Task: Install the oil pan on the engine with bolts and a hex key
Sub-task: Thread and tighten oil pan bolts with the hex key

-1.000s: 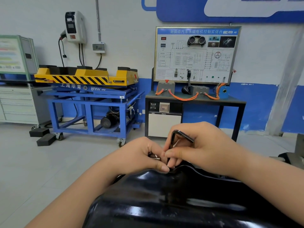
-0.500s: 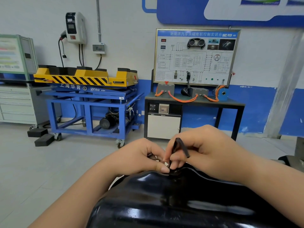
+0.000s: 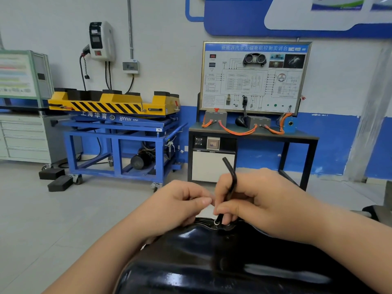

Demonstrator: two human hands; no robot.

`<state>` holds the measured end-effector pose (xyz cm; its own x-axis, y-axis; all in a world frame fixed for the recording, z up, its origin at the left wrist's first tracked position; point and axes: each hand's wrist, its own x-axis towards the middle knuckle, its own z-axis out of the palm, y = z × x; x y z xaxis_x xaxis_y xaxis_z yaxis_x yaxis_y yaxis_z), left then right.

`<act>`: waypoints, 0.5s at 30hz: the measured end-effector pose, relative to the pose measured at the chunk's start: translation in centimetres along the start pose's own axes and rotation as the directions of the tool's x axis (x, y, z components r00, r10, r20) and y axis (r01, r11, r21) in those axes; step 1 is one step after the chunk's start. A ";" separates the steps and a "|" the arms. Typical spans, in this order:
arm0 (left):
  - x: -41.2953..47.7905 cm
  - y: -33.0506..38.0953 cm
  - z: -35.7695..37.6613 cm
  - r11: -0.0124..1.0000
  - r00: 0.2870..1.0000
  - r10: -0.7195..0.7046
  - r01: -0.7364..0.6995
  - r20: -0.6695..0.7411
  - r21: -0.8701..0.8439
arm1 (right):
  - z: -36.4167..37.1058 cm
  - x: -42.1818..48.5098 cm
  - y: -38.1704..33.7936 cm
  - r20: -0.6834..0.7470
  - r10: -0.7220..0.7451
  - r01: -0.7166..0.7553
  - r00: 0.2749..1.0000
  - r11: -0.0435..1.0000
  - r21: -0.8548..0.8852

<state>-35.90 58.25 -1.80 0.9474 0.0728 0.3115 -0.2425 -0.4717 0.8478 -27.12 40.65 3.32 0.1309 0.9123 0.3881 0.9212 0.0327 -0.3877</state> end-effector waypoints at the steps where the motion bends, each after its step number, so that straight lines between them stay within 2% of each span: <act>1: 0.1 0.1 -0.1 0.995 1.000 0.018 -0.017 -0.011 0.095 | 0.0 0.0 -0.1 0.000 -0.002 0.002 1.000 1.000 0.001; 3: 0.5 0.2 -0.3 0.977 0.999 0.037 -0.038 0.012 0.211 | 0.0 0.0 -0.1 0.005 -0.002 0.002 1.000 1.000 -0.006; 7: 0.9 0.4 -0.4 0.978 0.986 0.012 -0.046 0.165 0.205 | 0.0 0.0 -0.2 0.013 0.025 -0.025 1.000 1.000 0.011; 15: 1.3 0.1 0.0 0.971 0.984 0.025 -0.066 0.177 0.229 | 0.0 -0.1 -0.1 0.053 0.077 -0.078 0.996 0.997 0.021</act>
<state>-34.72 58.28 -1.31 0.9632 -0.0955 0.2514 -0.2497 -0.6644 0.7044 -27.27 40.54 3.30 0.1816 0.9324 0.3125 0.9004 -0.0299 -0.4341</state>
